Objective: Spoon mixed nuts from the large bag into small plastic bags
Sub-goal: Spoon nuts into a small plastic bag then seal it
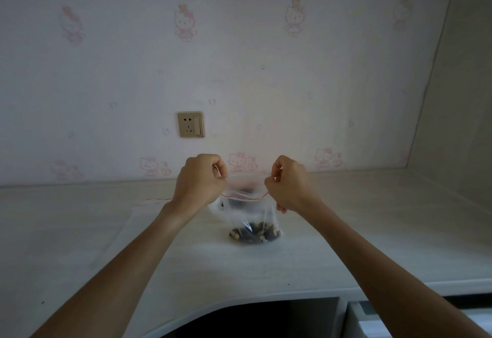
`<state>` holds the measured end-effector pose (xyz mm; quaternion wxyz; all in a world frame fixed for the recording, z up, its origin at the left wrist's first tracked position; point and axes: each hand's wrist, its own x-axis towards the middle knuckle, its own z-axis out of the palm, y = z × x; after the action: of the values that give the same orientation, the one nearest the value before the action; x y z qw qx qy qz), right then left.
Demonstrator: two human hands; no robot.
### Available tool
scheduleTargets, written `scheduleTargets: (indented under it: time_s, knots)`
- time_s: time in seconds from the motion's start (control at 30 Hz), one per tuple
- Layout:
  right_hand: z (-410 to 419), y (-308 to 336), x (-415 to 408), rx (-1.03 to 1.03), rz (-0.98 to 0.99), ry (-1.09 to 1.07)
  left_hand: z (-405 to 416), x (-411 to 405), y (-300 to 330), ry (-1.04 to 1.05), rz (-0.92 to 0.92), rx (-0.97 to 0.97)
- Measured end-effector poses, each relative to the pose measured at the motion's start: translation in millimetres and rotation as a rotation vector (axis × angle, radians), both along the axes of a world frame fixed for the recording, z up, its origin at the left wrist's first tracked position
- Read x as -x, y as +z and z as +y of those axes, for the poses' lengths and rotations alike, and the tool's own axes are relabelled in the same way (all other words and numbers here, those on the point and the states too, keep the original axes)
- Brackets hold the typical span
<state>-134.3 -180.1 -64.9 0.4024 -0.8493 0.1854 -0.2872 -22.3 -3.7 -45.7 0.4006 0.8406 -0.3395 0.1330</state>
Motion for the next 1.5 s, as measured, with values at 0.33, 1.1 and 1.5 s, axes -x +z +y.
scheduleTargets:
  time_s: [0.33, 1.1, 1.5]
  knots:
    - [0.2, 1.8, 10.3, -0.590, 0.032, 0.163, -0.2, 5.1, 7.2, -0.040, 0.170, -0.025]
    - [4.5, 30.1, 3.2, 0.241, 0.186, 0.021, 18.4, -6.0, 22.3, -0.036, -0.473, -0.264]
    - [-7.5, 53.6, 8.5, 0.433, 0.151, 0.242, 32.2, -10.8, 35.7, -0.169, -0.414, -0.236]
